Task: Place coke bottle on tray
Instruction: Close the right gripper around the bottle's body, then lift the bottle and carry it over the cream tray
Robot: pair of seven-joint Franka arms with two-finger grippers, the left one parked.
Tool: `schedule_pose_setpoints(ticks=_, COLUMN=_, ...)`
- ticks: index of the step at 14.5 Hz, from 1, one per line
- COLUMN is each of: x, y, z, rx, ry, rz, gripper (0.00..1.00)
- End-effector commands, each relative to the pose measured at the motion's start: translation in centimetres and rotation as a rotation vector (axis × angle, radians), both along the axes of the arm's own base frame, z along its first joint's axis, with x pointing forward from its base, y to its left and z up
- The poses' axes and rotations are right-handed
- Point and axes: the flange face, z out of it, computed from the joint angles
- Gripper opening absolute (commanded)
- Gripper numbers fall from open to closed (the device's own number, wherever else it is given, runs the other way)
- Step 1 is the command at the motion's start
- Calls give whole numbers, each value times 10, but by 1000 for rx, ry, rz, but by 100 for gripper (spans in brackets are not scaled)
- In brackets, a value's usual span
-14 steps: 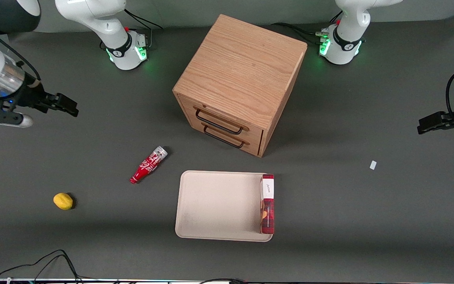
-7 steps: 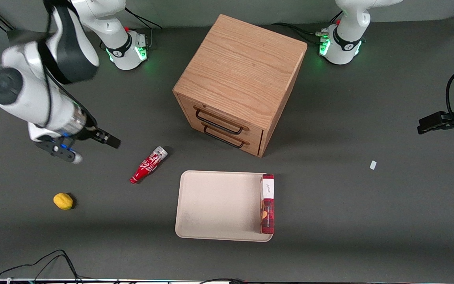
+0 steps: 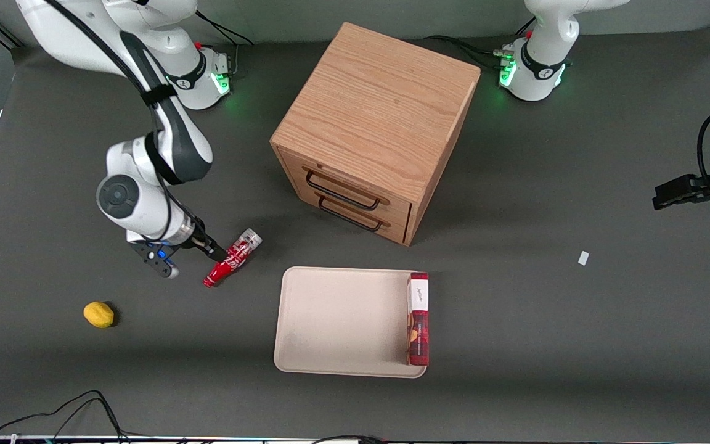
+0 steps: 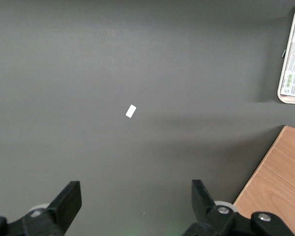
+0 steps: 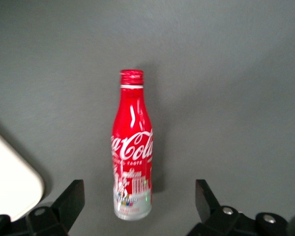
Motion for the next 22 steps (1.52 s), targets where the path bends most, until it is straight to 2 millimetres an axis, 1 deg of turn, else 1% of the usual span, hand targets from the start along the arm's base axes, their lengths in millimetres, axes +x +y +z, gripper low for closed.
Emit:
schedule_pose_setpoints(ticks=1, x=-1, y=5, z=-29, rx=10, ry=3, rz=-64, gripper=100)
schedule_pose_setpoints(ticks=4, x=-2, y=6, z=-58, rx=14, ry=-10, rz=-68, gripper=100)
schedule_pose_setpoints(ticks=10, x=0, y=6, z=-86, rx=24, ry=-46, rz=-73, gripper=100)
schedule_pose_setpoints(ticks=11, x=1, y=6, z=-89, rx=25, ry=-50, rz=-73, gripper=95)
schedule_pose_setpoints(ticks=12, x=1, y=6, z=-90, rx=26, ry=-53, rz=-73, gripper=88)
schedule_pose_setpoints(ticks=13, x=1, y=7, z=-89, rx=28, ry=-54, rz=-71, gripper=77)
schedule_pose_setpoints(ticks=14, x=1, y=8, z=-89, rx=28, ry=-53, rz=-69, gripper=62)
schedule_pose_setpoints(ticks=15, x=2, y=9, z=-88, rx=30, ry=-55, rz=-71, gripper=41)
schedule_pose_setpoints(ticks=16, x=3, y=11, z=-87, rx=33, ry=-58, rz=-70, gripper=29)
schedule_pose_setpoints(ticks=18, x=5, y=13, z=-82, rx=36, ry=-66, rz=-69, gripper=10)
schedule_pose_setpoints(ticks=19, x=8, y=13, z=-73, rx=38, ry=-74, rz=-67, gripper=1)
schedule_pose_setpoints(ticks=20, x=10, y=13, z=-61, rx=41, ry=-86, rz=-58, gripper=0)
schedule_pose_setpoints(ticks=22, x=18, y=15, z=-21, rx=35, ry=-64, rz=-46, gripper=0)
